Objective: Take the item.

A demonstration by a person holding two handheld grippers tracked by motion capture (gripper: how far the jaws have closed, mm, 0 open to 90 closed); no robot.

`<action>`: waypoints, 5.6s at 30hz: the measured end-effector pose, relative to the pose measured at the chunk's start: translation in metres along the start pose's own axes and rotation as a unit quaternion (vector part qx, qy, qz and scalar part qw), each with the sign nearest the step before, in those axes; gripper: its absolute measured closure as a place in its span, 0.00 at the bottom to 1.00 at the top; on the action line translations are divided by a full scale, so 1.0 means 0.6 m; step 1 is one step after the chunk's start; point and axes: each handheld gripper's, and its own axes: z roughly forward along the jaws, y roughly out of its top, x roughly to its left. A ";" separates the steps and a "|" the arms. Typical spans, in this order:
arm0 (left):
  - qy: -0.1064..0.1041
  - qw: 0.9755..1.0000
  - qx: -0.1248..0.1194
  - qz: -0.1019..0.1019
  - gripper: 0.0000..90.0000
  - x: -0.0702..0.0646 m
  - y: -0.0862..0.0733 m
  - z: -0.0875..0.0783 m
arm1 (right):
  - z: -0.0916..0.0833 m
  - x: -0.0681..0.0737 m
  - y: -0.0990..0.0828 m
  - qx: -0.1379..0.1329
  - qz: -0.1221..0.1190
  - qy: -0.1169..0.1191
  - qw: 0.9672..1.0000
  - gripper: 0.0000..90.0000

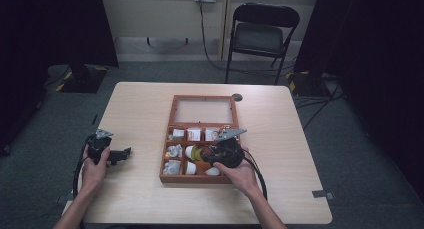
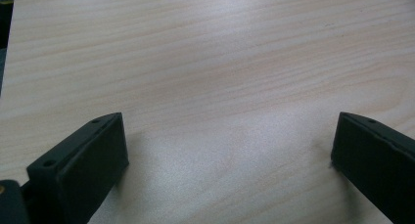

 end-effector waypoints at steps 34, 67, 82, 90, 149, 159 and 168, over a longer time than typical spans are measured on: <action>0.000 1.000 0.000 0.000 0.00 0.000 0.000 0.000 | -0.076 -0.025 0.016 -0.065 0.007 -0.023 0.998 0.63; 0.000 1.000 0.000 0.000 0.00 0.000 0.000 0.000 | -0.135 -0.080 -0.003 -0.101 0.046 -0.068 0.991 0.63; 0.000 1.000 0.000 0.000 0.00 0.000 0.000 0.000 | -0.166 -0.126 -0.021 -0.106 0.072 -0.103 0.986 0.63; 0.000 1.000 0.000 0.000 0.00 0.000 0.000 0.000 | -0.161 -0.148 -0.037 -0.091 0.087 -0.120 0.985 0.63; 0.000 1.000 0.000 0.000 0.00 0.000 0.000 0.000 | -0.077 -0.216 -0.112 0.000 0.137 -0.150 0.979 0.63; 0.000 1.000 0.000 0.000 0.00 0.000 0.000 0.000 | -0.074 -0.218 -0.116 0.009 0.130 -0.163 0.978 0.62; 0.000 1.000 0.000 0.000 0.00 0.000 0.000 0.000 | -0.073 -0.219 -0.116 0.008 0.135 -0.161 0.978 0.58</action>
